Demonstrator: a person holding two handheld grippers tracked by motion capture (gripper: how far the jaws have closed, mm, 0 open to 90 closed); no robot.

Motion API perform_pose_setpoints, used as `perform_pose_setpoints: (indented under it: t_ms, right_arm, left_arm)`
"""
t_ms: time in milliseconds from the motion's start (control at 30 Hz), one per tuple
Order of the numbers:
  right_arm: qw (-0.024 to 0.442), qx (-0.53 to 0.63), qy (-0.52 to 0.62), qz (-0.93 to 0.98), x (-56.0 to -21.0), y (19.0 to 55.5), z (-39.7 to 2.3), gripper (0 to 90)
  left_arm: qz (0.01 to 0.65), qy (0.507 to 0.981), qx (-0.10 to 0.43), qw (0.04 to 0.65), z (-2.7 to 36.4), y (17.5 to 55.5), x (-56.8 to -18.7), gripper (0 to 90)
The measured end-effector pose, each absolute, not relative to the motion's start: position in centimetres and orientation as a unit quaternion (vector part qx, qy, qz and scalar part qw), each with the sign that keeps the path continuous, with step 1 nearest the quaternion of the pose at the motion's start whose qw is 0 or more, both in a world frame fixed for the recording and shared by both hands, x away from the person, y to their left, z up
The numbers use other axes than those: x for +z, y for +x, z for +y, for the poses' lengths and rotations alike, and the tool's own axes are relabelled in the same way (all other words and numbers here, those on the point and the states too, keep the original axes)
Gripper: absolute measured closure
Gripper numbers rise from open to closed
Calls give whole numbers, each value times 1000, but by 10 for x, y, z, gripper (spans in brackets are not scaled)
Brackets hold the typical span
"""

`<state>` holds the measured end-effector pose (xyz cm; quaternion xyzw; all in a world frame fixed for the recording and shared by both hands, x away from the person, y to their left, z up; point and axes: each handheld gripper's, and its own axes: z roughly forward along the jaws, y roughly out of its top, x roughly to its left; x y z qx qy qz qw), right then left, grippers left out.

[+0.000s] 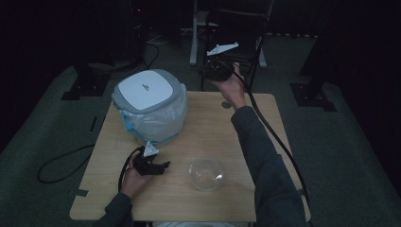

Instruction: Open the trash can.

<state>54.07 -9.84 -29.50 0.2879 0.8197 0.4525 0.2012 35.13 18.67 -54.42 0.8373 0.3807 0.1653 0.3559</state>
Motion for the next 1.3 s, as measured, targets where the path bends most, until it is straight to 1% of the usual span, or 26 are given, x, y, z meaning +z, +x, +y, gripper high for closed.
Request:
perform_pose_setpoints:
  t_ms: [133, 233, 300, 500, 600, 667, 833, 967, 1167, 1233, 1300]
  right_arm:
    - [194, 448, 277, 827, -297, 542, -85, 816]
    - [178, 457, 272, 828, -298, 545, -77, 898]
    - [165, 464, 272, 827, -299, 547, -73, 900]
    - [156, 464, 265, 831, -306, 547, -52, 900]
    - [155, 463, 259, 834, -306, 547, -41, 900]
    - [164, 454, 252, 839, -306, 546, -34, 900]
    - [156, 457, 250, 840, -304, 548, -20, 900]
    - [158, 450, 242, 845, -304, 550, -9, 900]
    - [157, 437, 249, 850, -308, 554, -1, 900]
    - [145, 447, 257, 844, -309, 555, -3, 900]
    - [147, 441, 256, 847, -310, 556, -3, 900]
  left_arm:
    - [382, 836, 166, 357, 186, 351, -544, 283]
    - [382, 836, 166, 357, 186, 351, -544, 284]
    - [382, 836, 166, 358, 186, 351, -544, 283]
    - [381, 837, 166, 357, 186, 351, -544, 283]
    - [381, 837, 166, 356, 186, 351, -544, 283]
    - [381, 837, 166, 357, 186, 351, -545, 283]
    - [380, 837, 166, 357, 186, 351, -545, 283]
    - [380, 837, 166, 358, 186, 351, -545, 283]
    - [380, 837, 166, 358, 186, 351, -545, 283]
    - [380, 837, 166, 358, 186, 351, -545, 283]
    - [380, 837, 166, 358, 186, 351, -545, 283]
